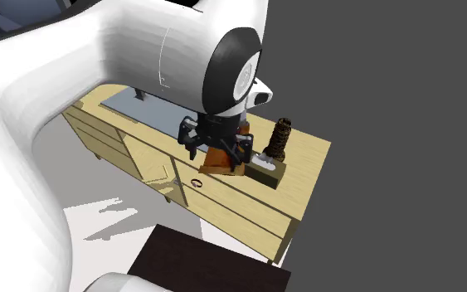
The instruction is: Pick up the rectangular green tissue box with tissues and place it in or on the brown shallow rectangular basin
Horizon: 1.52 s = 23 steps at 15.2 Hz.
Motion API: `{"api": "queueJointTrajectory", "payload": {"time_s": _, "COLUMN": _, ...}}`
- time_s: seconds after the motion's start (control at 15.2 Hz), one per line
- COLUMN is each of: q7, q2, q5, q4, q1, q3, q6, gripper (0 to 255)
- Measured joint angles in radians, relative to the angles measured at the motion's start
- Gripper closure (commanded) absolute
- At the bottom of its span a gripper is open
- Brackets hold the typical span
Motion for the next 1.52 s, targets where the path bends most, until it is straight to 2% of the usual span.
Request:
{"api": "queueJointTrajectory", "payload": {"time_s": 0.13, "q7": 0.010, "q2": 0.005, "q5": 0.006, "q4": -0.011, "q1": -0.002, "q3": 0.004, "q6": 0.020, "gripper": 0}}
{"api": "queueJointTrajectory", "payload": {"time_s": 0.53, "q7": 0.093, "q2": 0.101, "q5": 0.057, "q4": -0.109, "q1": -0.029, "q3": 0.024, "q6": 0.273, "gripper": 0}}
{"api": "queueJointTrajectory", "payload": {"time_s": 1.12, "q7": 0.224, "q2": 0.377, "q5": 0.168, "q4": -0.151, "q1": -0.040, "q3": 0.066, "q6": 0.696, "gripper": 0}}
{"api": "queueJointTrajectory", "payload": {"time_s": 1.52, "q7": 0.262, "q2": 0.608, "q5": 0.259, "q4": -0.110, "q1": -0.038, "q3": 0.064, "q6": 0.956, "gripper": 0}}
